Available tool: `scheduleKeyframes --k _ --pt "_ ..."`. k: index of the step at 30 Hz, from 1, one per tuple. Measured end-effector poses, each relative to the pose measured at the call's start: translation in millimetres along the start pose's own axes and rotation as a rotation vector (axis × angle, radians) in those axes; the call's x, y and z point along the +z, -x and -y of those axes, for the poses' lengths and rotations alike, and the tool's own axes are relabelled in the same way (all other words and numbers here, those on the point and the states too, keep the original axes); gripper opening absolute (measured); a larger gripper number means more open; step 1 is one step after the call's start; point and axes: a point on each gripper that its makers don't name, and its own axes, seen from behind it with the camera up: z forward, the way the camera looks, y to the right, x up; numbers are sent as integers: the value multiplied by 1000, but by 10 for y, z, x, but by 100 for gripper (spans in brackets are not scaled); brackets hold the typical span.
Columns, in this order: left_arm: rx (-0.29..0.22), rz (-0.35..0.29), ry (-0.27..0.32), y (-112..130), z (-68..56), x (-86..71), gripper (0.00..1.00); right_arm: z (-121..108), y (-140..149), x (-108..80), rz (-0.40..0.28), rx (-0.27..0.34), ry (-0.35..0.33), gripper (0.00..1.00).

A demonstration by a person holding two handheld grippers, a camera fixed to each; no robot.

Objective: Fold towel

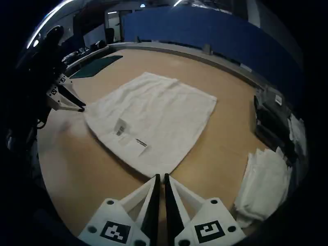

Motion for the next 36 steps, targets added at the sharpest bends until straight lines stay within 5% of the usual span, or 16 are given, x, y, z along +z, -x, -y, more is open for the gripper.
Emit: scheduleKeyframes --k 36 --pt "-141 -118 -75 -602 4 -1077 11 67 -757 -983 -147 -4 23 7"
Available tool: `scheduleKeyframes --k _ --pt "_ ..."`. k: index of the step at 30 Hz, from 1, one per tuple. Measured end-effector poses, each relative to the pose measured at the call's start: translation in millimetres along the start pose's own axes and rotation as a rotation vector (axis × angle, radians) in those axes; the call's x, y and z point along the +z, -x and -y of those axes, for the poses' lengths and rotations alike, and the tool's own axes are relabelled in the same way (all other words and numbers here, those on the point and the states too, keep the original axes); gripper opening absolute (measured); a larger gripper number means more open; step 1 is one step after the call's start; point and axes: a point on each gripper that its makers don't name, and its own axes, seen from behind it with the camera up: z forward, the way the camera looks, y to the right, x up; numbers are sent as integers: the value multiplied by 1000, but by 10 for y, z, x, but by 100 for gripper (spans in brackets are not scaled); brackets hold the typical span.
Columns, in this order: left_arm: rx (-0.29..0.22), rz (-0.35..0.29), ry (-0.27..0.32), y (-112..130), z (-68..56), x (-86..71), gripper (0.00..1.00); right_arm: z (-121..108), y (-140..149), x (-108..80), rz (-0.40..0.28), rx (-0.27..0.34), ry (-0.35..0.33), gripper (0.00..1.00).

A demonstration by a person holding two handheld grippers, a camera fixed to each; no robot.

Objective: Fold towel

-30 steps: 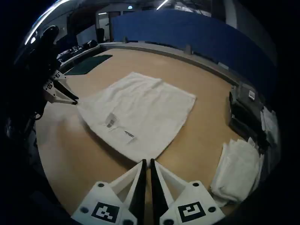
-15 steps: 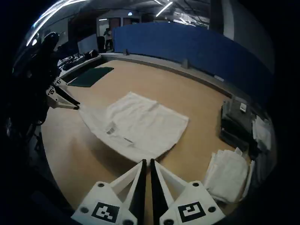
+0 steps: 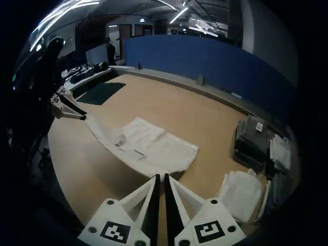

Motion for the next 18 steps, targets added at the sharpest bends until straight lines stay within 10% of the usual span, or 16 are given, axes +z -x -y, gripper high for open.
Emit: scheduleKeyframes --k 18 --pt "-20 -43 -13 -199 16 -218 10 4 -174 -213 -32 1 6 7"
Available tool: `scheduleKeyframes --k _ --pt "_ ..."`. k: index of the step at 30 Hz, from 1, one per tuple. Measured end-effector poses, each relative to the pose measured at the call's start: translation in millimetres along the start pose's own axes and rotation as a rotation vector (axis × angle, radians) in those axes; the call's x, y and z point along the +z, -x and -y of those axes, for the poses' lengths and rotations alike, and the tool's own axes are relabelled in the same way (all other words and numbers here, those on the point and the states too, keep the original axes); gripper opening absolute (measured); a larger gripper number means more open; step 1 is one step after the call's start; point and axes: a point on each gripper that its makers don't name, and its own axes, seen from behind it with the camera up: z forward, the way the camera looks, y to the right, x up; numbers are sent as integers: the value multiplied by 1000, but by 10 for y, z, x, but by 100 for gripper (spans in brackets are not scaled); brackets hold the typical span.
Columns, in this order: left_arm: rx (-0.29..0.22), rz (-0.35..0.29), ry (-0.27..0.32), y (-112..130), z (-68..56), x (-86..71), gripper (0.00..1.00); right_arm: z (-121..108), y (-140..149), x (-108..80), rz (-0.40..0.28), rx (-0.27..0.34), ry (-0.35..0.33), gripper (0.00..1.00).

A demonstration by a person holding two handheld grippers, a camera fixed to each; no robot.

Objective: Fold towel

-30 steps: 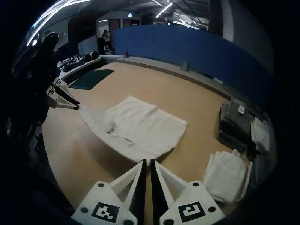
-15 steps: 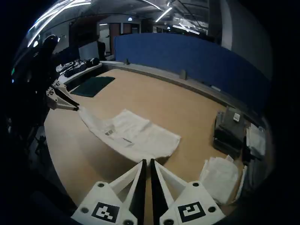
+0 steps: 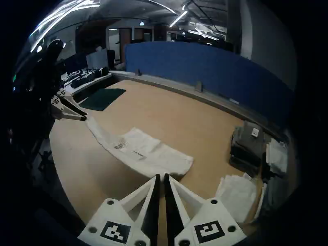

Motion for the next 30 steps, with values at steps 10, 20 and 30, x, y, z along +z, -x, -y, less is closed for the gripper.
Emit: scheduleKeyframes --k 10,20,30 --pt "5 8 -3 23 -40 25 11 -1 30 11 3 -2 -3 7" --pt "-4 10 -10 1 -12 57 11 -40 45 59 7 0 2 7" --pt "-3 24 -26 -25 43 222 11 -126 76 217 30 -3 10 7"
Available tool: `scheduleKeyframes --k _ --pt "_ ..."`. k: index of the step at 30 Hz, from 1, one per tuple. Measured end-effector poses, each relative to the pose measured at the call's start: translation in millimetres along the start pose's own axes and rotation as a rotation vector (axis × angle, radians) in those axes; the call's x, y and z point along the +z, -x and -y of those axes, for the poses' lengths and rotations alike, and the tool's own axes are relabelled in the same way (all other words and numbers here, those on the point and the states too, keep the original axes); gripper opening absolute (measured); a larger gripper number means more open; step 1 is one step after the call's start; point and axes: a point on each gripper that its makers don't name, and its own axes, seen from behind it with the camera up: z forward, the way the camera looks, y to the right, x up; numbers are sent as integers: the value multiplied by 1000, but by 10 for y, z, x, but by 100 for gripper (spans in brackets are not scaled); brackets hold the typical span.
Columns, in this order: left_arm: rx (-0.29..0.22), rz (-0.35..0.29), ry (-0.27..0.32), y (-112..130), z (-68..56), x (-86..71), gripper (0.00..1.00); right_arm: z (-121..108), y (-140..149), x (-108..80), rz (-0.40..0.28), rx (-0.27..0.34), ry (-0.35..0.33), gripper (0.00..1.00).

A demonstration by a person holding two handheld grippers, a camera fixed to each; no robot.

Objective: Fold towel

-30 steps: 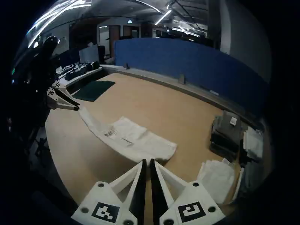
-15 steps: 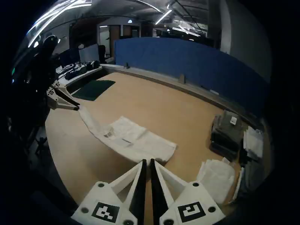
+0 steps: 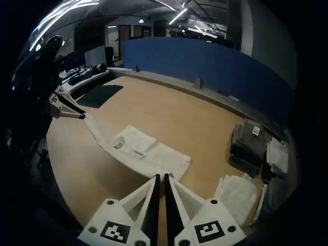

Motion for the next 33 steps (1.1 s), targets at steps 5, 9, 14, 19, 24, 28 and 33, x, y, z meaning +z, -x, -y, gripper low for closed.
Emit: scheduleKeyframes --k 5,9,14,19,24,28,33 --pt "-10 6 -2 -22 41 94 11 -60 14 100 12 10 4 7" --pt "-19 11 -5 -40 84 187 10 -105 27 190 22 20 5 7" --pt "-31 13 -12 -65 144 321 11 -173 59 324 38 28 11 7" --pt "-24 22 -25 -63 216 508 10 -239 76 474 55 35 17 7" --pt "-22 34 -34 -53 281 689 10 -325 94 651 73 51 22 7" --pt "-27 48 -37 -28 333 850 10 -396 128 820 89 73 22 7" --pt "-25 65 -40 13 400 1037 10 -449 177 985 110 91 21 7"
